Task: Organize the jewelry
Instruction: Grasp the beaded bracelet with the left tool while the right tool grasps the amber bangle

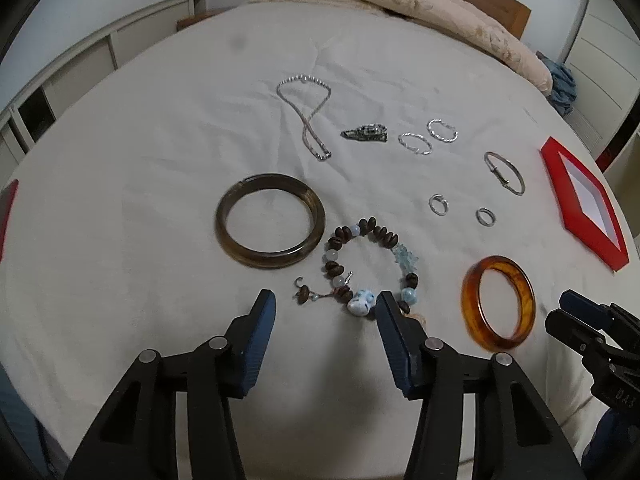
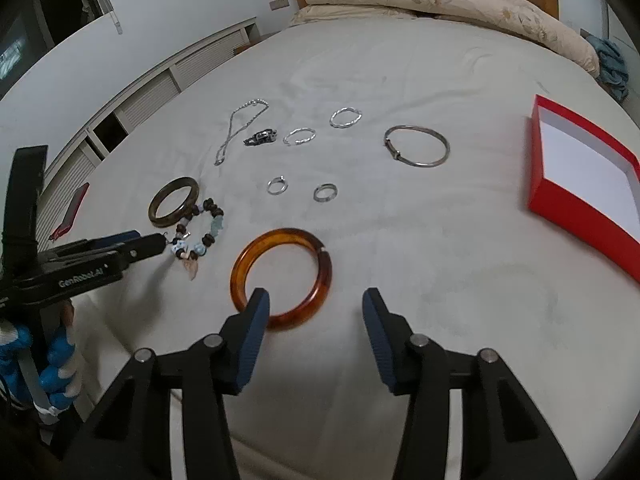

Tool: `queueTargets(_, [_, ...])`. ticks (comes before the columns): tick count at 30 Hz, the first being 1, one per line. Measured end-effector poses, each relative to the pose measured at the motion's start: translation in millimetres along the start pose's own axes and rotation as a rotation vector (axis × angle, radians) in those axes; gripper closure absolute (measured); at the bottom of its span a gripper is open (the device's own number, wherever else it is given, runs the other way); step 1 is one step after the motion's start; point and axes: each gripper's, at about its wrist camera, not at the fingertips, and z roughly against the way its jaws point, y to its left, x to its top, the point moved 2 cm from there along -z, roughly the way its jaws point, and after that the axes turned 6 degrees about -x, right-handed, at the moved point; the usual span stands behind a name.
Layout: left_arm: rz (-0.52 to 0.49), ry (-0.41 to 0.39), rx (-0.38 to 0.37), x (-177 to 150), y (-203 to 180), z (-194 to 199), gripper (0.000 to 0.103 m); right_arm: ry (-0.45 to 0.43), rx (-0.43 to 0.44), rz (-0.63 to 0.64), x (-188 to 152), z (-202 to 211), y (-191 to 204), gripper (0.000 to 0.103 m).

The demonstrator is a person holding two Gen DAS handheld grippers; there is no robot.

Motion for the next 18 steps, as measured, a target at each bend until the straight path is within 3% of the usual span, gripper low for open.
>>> queueTargets(7, [0.038,0.046,-0.010,1.6,0.2,-21.8,0.057,0.023,0.024,0.012,7.3,-25.0,-0.7,0.063])
queueTargets(12, [0.025,0.065,0.020,0.2,-4.9,-30.6,0.059,0.044,0.031,0.033,7.8,-40.8,0.0,0.072])
queueTargets(18, [0.004,0.075,0.028,2.4,-15.6,-34.1,0.079,0.061,0.000,0.105,10.3,-54.3,4.9,0.085])
